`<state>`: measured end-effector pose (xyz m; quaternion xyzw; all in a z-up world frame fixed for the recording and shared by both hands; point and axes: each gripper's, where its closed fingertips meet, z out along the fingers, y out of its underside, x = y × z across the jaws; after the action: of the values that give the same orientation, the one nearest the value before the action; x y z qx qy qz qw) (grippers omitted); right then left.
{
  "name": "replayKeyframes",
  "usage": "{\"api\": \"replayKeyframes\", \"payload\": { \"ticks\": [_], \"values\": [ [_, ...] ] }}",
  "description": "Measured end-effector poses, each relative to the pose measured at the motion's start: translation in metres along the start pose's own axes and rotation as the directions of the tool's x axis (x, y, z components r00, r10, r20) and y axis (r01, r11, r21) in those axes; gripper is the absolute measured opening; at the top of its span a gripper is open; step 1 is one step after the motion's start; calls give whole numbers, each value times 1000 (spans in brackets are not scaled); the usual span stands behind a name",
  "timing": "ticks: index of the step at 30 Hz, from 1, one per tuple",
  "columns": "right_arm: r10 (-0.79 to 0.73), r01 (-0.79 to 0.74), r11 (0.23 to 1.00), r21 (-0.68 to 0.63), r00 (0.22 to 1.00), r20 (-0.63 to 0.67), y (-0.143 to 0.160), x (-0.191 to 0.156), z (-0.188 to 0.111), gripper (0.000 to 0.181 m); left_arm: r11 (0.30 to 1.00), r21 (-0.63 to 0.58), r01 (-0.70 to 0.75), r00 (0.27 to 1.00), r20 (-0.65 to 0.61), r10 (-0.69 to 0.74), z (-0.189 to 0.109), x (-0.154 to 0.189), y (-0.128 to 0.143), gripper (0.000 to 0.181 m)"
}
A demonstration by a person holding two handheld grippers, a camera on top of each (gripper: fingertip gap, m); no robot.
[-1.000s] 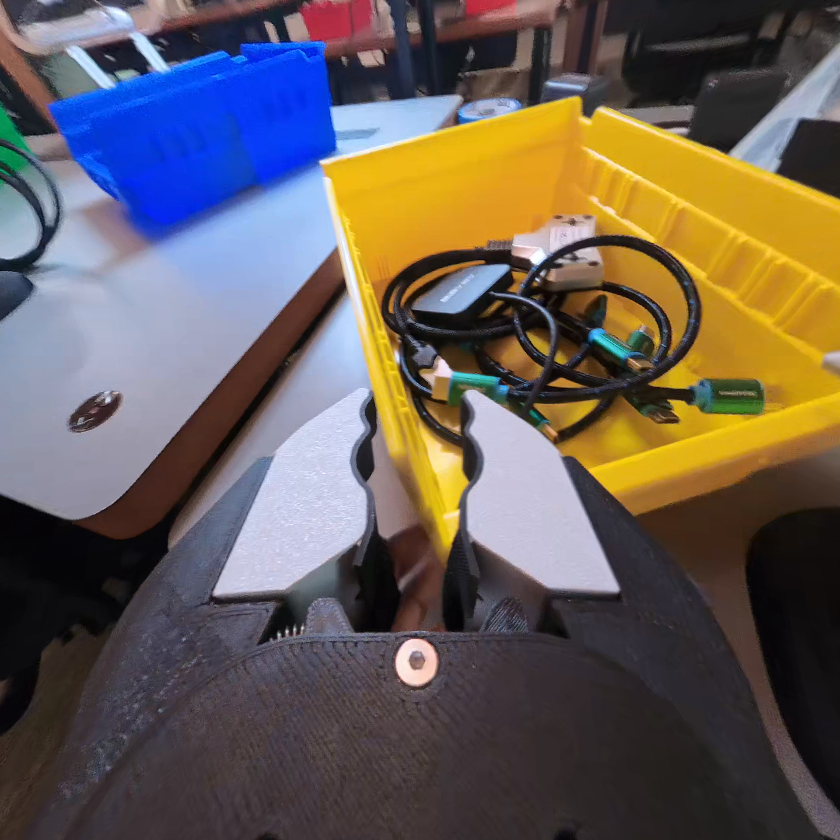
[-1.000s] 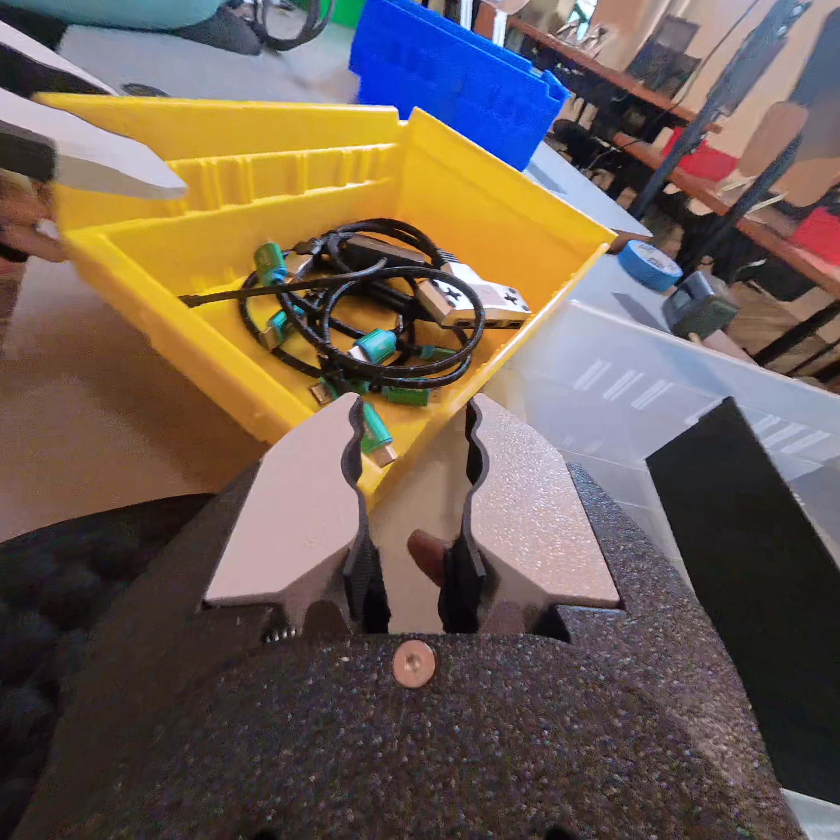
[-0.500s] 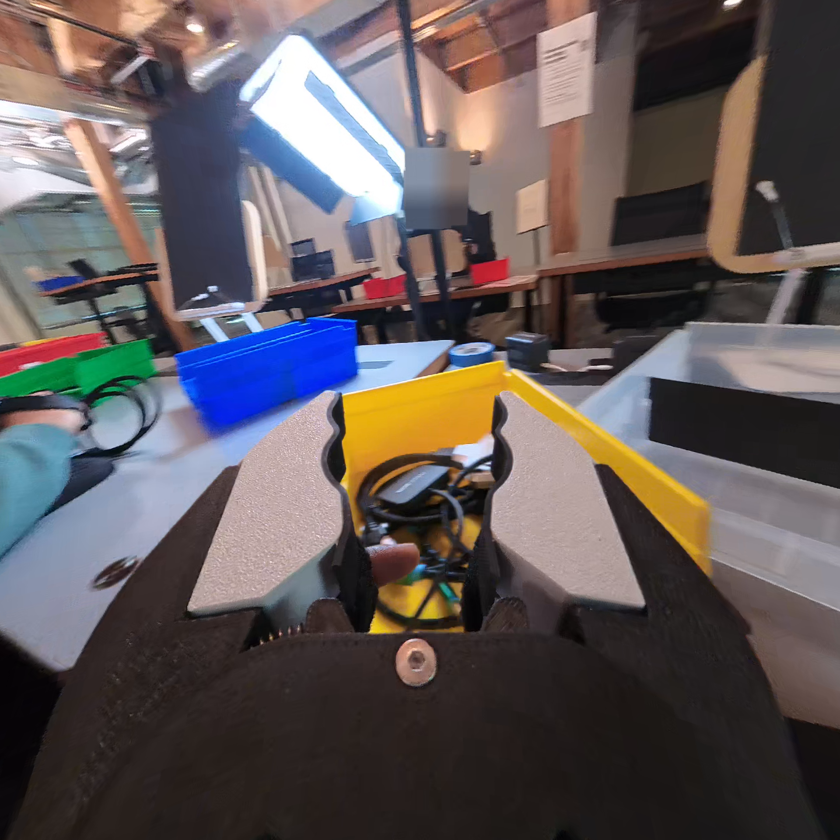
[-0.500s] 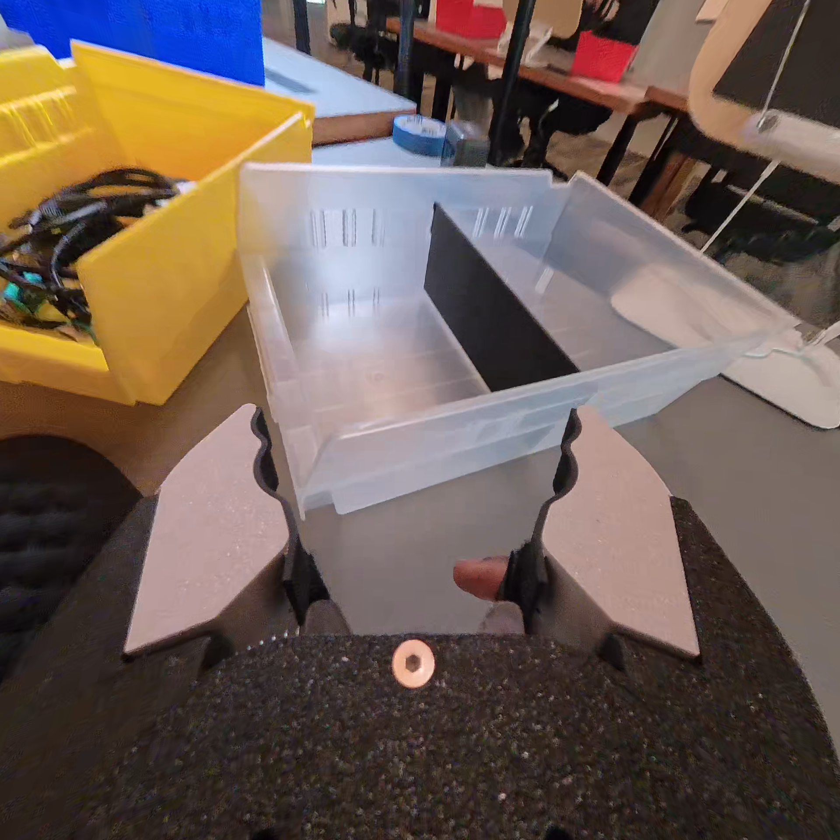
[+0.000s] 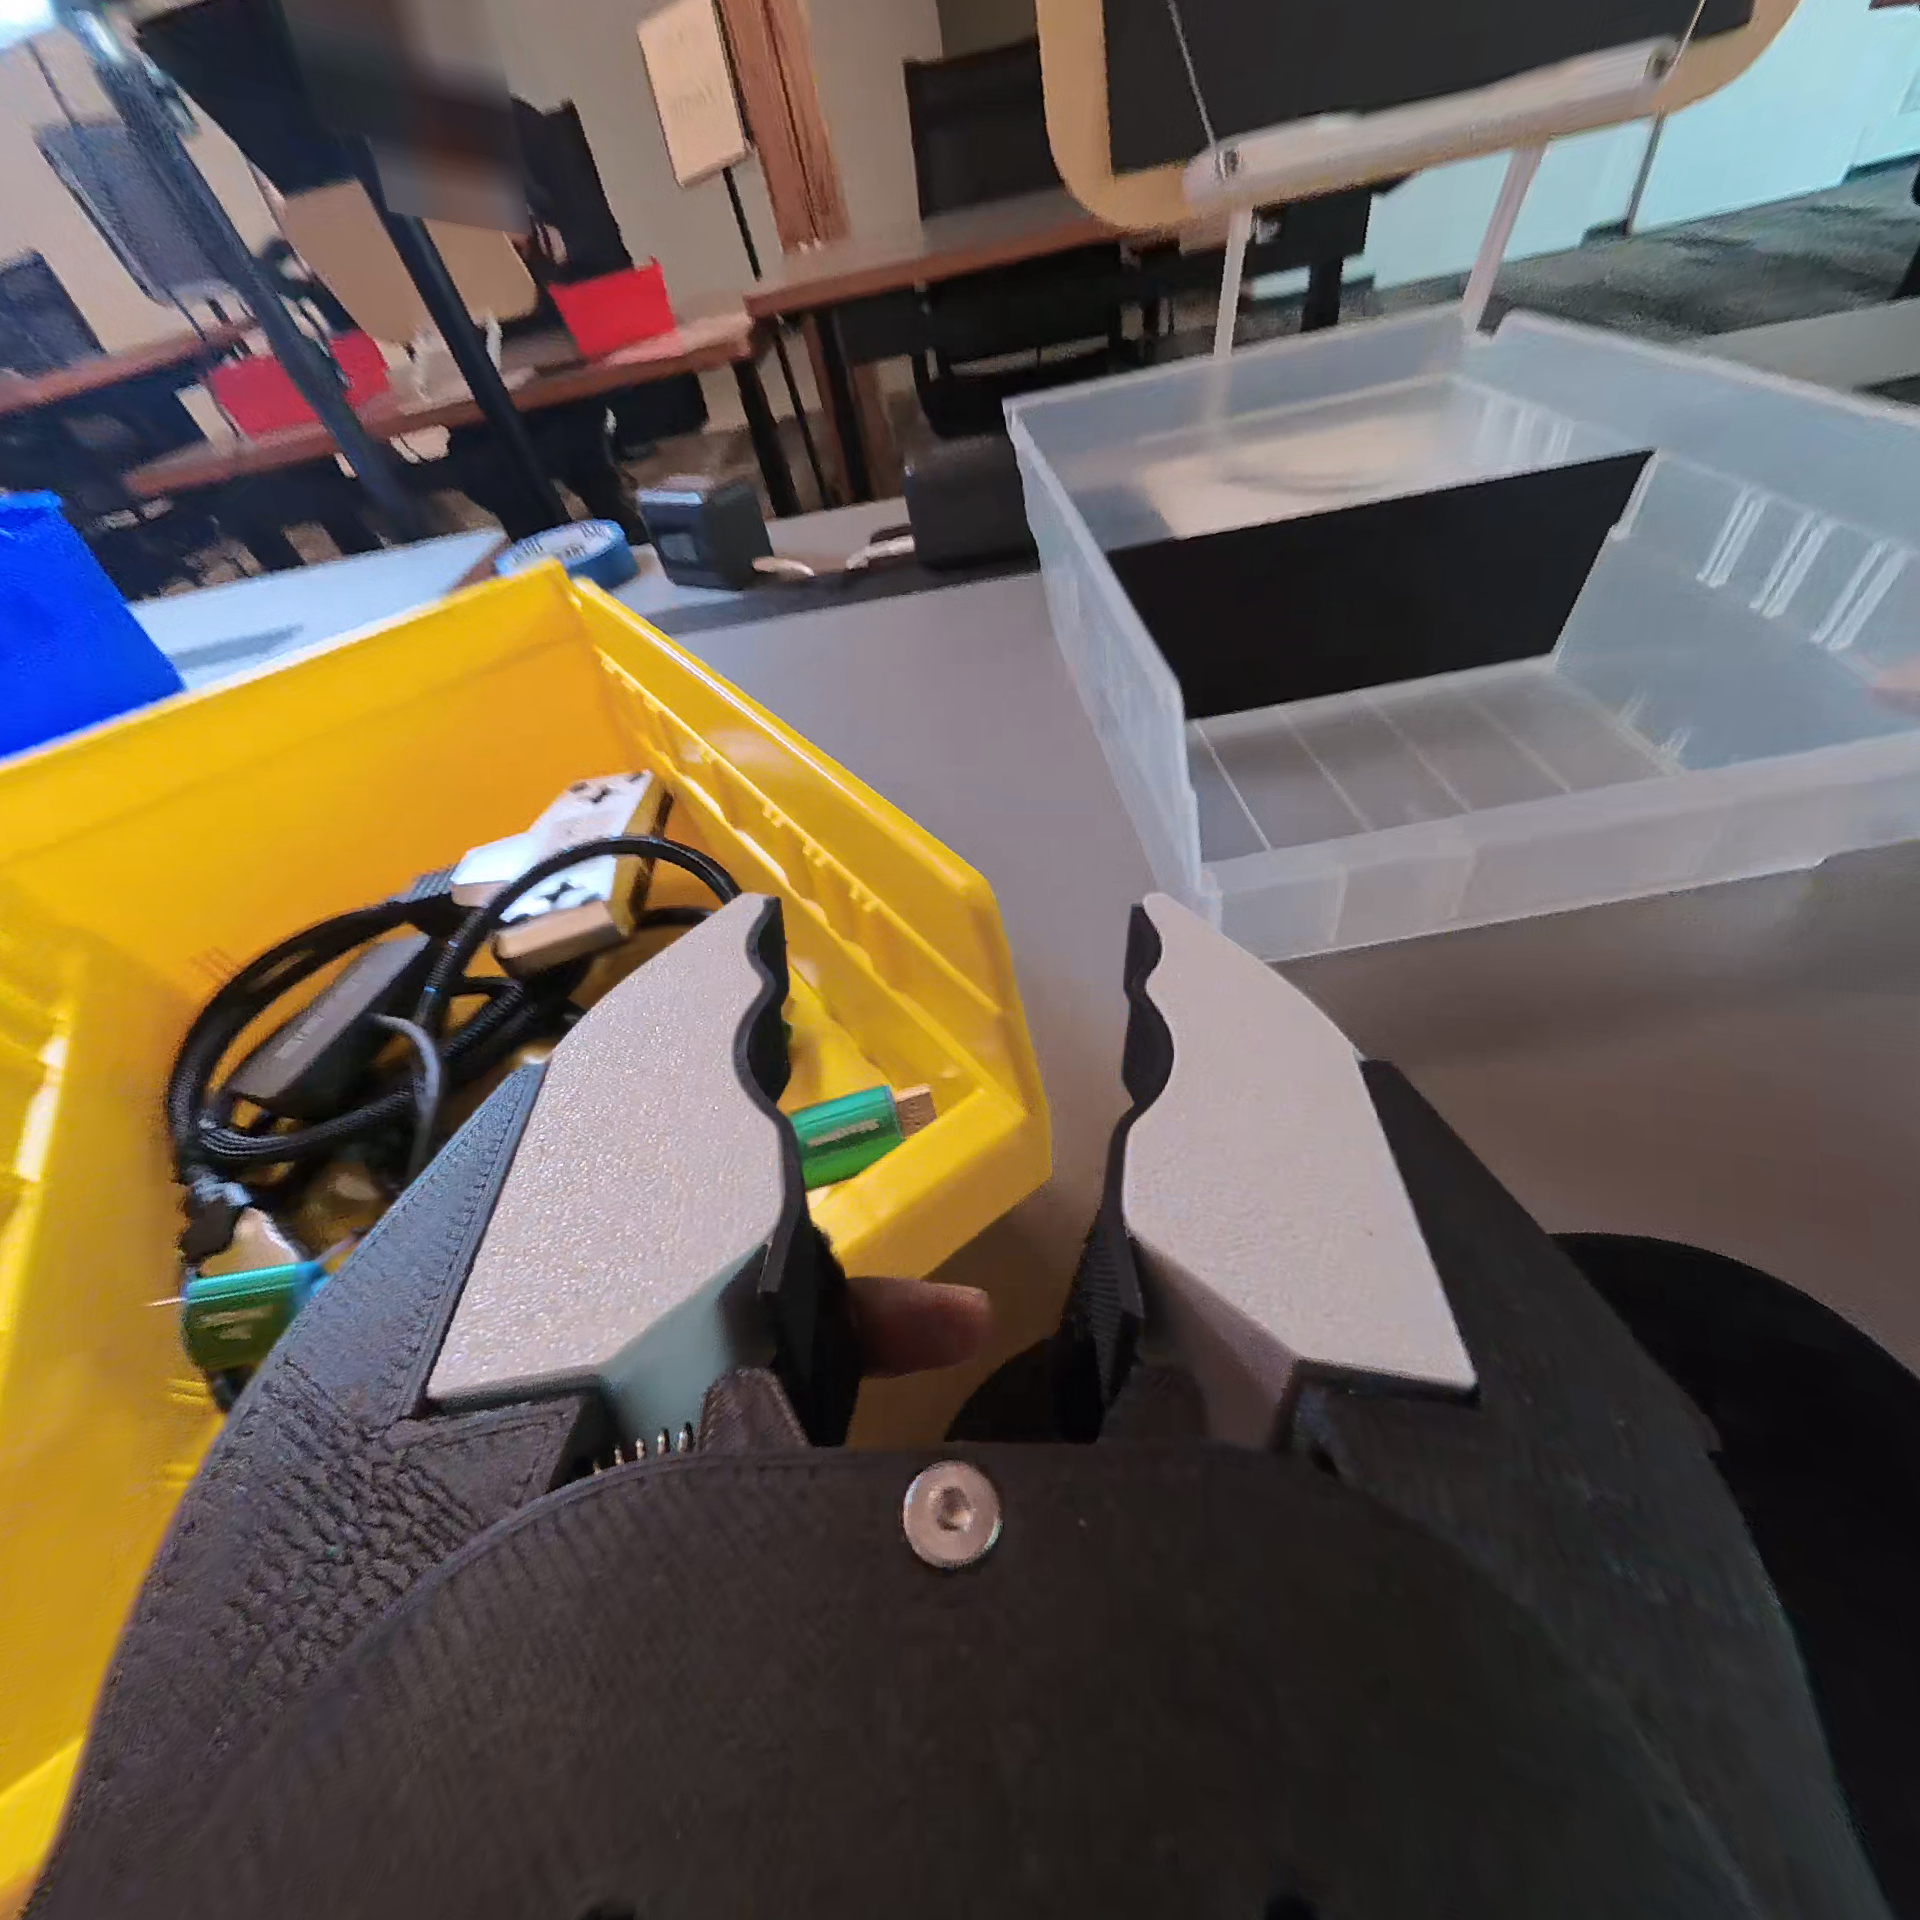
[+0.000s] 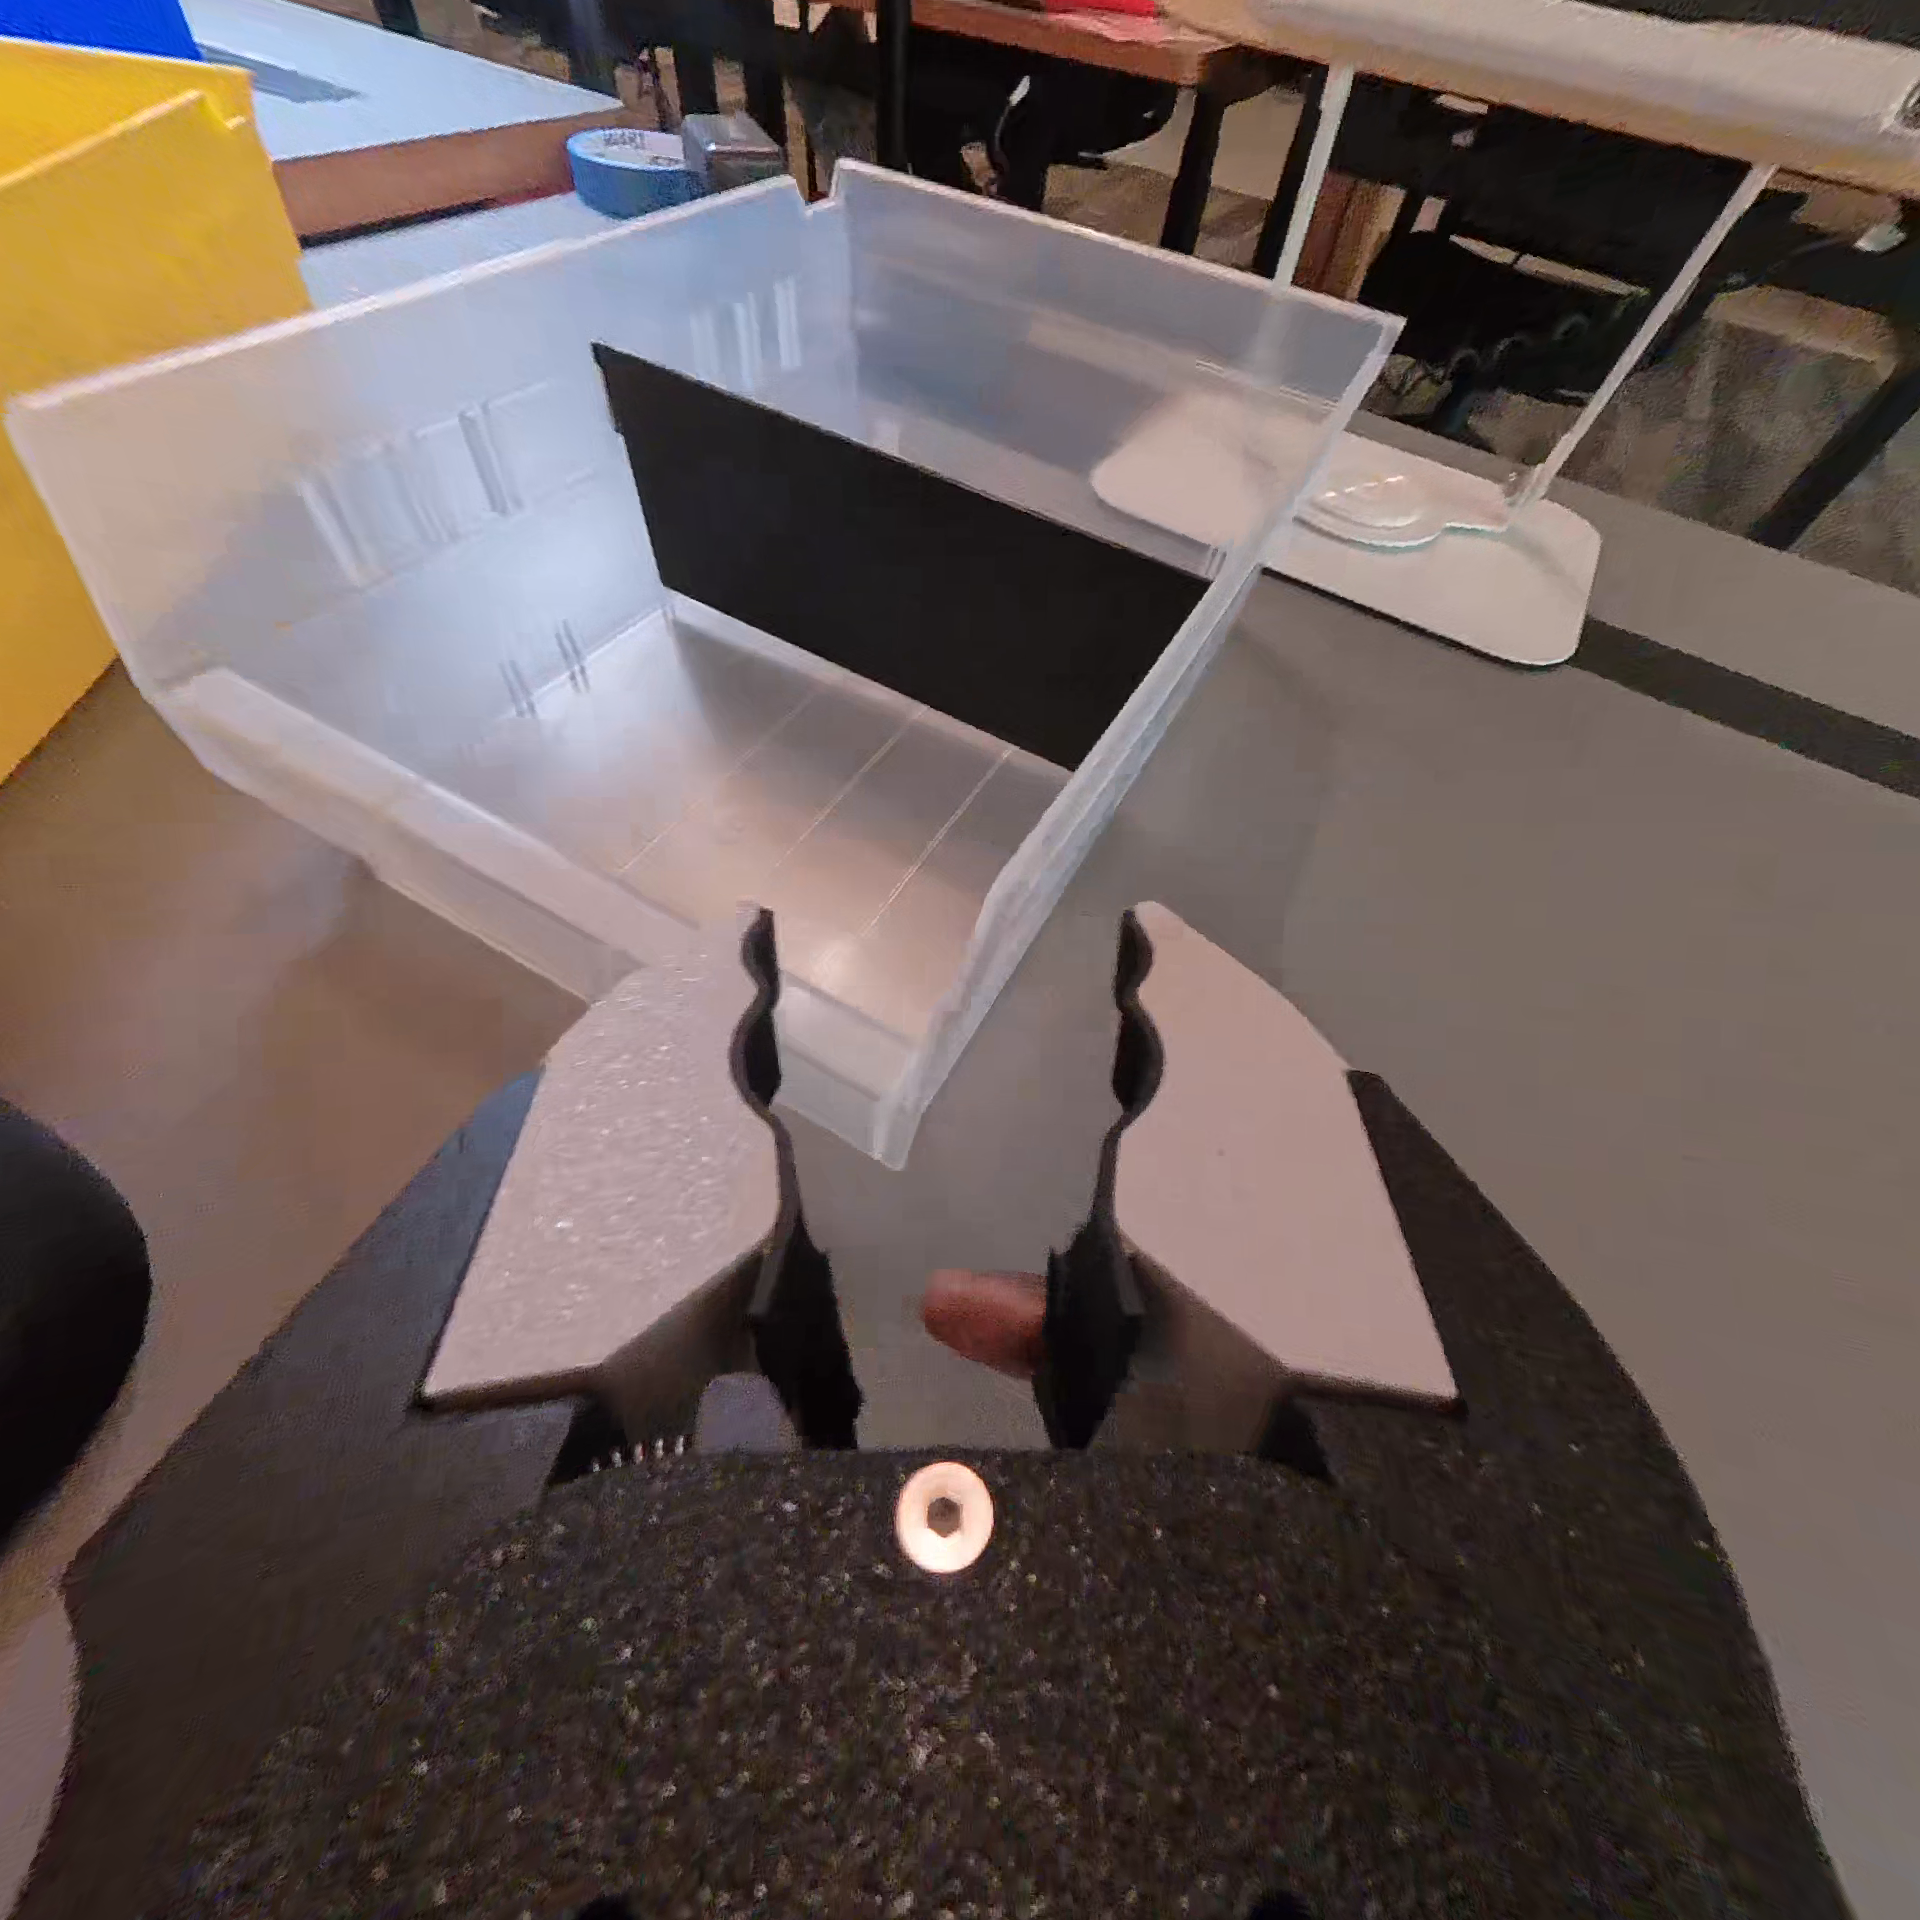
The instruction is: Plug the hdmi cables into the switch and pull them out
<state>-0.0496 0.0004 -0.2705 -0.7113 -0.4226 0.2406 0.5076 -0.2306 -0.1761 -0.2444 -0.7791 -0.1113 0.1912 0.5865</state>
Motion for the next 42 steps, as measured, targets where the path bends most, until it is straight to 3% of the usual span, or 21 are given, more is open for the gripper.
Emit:
{"api": "replayKeyframes", "payload": {
  "ticks": [2,3,5,7,9,15,22,27,33,42],
  "values": [
    [-37,36,999,-39,999,-10,1,3,9,79,996,-85,11,1000,0,-11,11,2,16,62],
    [-49,49,997,-61,999,2,2,2,14,72,991,-134,5,1000,3,-5,16,3,24,62],
    [-73,72,994,-81,997,-10,2,10,17,22,980,-199,-26,999,22,31,22,1,31,57],
    [-141,132,980,-148,989,-49,6,27,12,17,980,-186,-65,997,34,73,25,-1,28,25],
    [-251,216,947,-239,960,-127,14,55,0,11,978,-191,-89,995,30,96,26,-1,28,25],
    [-113,51,955,-291,973,-200,41,119,-51,10,964,-204,-173,984,-5,175,26,4,28,25],
    [-40,-73,954,-292,931,-364,74,191,-112,9,941,-195,-278,960,-100,263,23,19,26,24],
    [-190,61,949,-308,892,-410,92,240,-149,12,947,-166,-275,957,-139,254,22,28,25,22],
    [-147,22,963,-270,879,-453,115,300,-191,11,924,-182,-335,941,-122,317,22,28,25,20],
    [-234,128,958,-258,869,-437,132,339,-228,13,926,-156,-344,934,-162,320,20,31,25,20]
  ]
}}
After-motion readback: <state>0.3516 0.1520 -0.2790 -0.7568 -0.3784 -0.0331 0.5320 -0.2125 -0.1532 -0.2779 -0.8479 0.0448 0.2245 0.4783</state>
